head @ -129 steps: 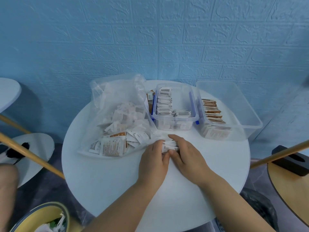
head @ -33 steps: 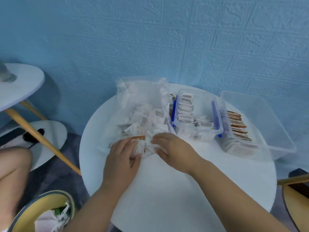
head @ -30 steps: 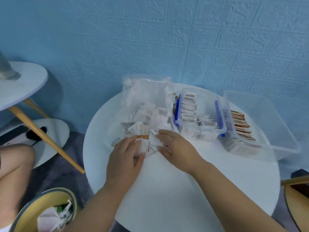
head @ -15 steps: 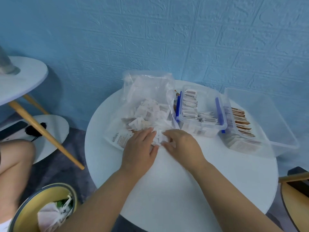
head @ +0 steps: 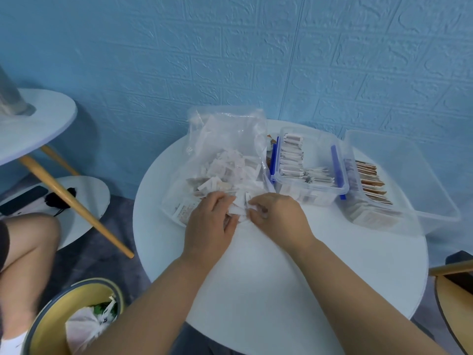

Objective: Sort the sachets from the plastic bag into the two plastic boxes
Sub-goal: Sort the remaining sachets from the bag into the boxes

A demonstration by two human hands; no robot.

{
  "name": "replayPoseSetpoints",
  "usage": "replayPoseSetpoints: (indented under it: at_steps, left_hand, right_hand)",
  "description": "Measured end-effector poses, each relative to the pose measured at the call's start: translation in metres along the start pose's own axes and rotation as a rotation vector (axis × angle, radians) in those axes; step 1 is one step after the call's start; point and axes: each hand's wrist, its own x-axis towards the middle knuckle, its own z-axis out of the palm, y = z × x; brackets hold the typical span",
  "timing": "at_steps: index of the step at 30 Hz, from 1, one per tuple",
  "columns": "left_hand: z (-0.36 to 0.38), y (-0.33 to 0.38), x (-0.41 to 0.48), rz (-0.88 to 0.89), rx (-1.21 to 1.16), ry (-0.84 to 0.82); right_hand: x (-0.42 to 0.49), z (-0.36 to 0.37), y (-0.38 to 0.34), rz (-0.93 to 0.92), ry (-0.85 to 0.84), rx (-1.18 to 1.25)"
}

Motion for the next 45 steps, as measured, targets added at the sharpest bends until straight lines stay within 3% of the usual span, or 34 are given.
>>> replayPoseSetpoints:
  at_steps: [7,15,17,22,26,33,38,45]
  left_hand:
    - [0.005,0.0,0.015,0.119,0.13,-0.012]
    - [-0.002,-0.005,0.013,0.241,0.075,0.228]
    - [-0.007,-0.004,0.011,0.161,0.023,0.24]
    - [-0.025,0.01,0.008,-0.272,-0.333,0.258]
    - [-0.026,0.025,0.013,-0.536,-0.604,0.211]
    - [-0.012,0.042,0.002,-0.697,-0.869,0.13]
    - [-0.009,0.042,-0.013,-0.602,-0.7,0.062]
    - [-0.007,0.044,-0.013,-0.646,-0.854,0.175]
  right_hand:
    - [-0.001,-0.005,0.003,0.077,0.204,0.275]
    - [-0.01,-0.014,-0.001,0.249,0.257,0.504]
    - [-0.01,-0.016,-0.002,0.304,0.252,0.575]
    - [-0.01,-0.022,-0.003,0.422,0.255,0.82]
    - [-0.009,-0.025,-0.011,0.476,0.138,0.995]
    - [-0.014,-0.01,-0.015,0.508,0.062,0.943]
    - [-0.016,-0.003,-0.01,0.522,0.025,0.869]
    - [-0.003,-0.002,0.001,0.246,0.081,0.447]
